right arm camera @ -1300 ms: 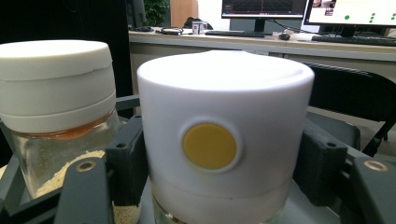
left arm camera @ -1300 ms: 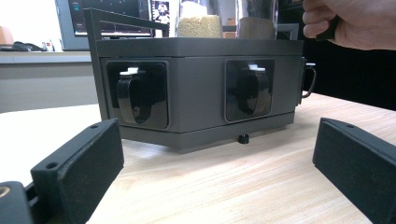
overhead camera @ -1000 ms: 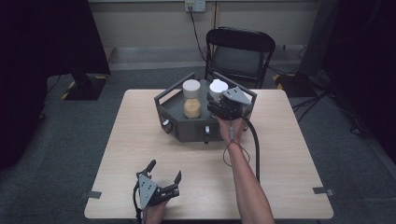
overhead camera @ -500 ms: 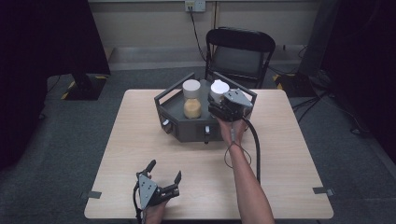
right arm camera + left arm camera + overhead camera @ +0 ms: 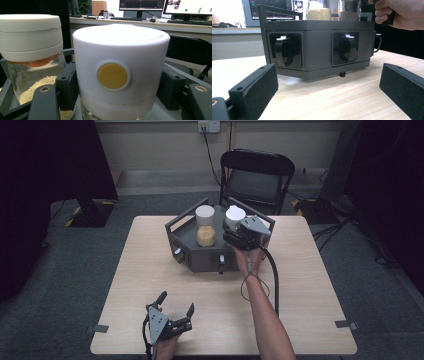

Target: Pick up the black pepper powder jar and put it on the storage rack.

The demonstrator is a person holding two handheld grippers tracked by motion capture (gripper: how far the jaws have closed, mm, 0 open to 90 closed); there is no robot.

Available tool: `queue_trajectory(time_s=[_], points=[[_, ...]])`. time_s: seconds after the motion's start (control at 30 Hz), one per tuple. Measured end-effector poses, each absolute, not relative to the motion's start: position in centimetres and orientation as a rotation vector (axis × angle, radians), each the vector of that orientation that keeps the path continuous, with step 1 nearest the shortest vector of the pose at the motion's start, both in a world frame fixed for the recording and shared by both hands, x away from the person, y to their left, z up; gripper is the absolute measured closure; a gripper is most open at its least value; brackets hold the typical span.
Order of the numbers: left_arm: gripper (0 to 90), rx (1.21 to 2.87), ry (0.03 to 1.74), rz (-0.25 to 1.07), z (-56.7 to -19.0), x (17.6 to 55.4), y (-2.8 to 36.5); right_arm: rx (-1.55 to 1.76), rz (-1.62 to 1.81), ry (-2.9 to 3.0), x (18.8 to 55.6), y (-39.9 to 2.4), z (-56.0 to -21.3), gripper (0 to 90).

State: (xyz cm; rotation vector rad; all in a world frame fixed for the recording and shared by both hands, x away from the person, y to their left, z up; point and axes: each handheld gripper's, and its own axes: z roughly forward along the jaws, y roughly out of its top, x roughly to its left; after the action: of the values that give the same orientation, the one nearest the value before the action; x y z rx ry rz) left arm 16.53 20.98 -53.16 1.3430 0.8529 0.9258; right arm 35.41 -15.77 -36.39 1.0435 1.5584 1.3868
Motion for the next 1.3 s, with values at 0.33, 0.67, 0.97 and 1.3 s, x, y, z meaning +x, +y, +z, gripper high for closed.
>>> queue_trajectory(time_s=[0.33,0.67,0.97,1.3], points=[[1.2,1.343,0.853,0.926,-53.2,16.5,21.0,1.028,1.394,1.492,35.1,-15.6,-36.7,12.0],[1.1,1.343,0.853,0.926,-53.2,16.5,21.0,1.066,1.407,1.484,34.7,-15.6,-36.2,0.0],[1.1,1.343,0.853,0.926,-53.2,16.5,21.0,1.07,1.433,1.472,34.4,-15.8,-36.1,0.0],[1.1,1.342,0.853,0.925,-53.2,16.5,21.0,1.061,1.471,1.462,33.4,-16.2,-35.9,0.0]])
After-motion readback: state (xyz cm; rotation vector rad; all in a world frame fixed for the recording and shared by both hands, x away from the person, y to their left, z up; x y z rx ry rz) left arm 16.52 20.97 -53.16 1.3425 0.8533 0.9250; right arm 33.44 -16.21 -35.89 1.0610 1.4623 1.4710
